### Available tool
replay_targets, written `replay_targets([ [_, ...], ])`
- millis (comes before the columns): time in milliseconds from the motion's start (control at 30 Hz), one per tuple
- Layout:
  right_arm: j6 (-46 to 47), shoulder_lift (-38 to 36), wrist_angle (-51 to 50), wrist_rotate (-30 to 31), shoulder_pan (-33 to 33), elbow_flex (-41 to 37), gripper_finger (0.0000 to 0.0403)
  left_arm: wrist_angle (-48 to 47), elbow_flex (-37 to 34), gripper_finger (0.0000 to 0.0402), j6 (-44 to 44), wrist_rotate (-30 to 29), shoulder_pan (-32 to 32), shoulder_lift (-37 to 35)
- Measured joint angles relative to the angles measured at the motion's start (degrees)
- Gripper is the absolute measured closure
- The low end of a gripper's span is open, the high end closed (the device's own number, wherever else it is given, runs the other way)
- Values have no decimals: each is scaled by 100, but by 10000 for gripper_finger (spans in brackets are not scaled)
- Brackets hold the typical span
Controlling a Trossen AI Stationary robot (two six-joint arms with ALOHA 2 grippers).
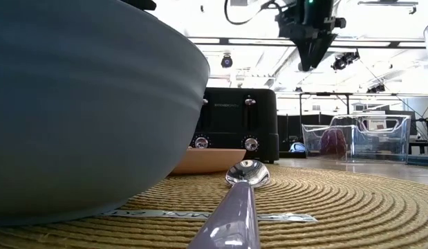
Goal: Arrange a breakfast setting
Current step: Put the red apple on the plate
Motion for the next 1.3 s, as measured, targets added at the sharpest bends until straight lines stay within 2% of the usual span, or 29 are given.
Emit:
replay_targets([
  [267,-1034,-205,795,-379,-912,-1,247,0,0,251,0,-2,2,0],
  [567,-1612,-871,779,-490,-1756,-2,247,-15,0,251,0,-2,2,0],
  [1000,-2068,-996,834,-368,-2868,-14,246,-20,0,251,0,13,2,0],
  [1133,-2136,-1008,1253,-378,-3192,-423,235,-20,0,251,0,15,2,2],
  [1300,-2311,-1010,2050,-486,-3669,-1170,194,-20,0,251,0,18,2,2],
])
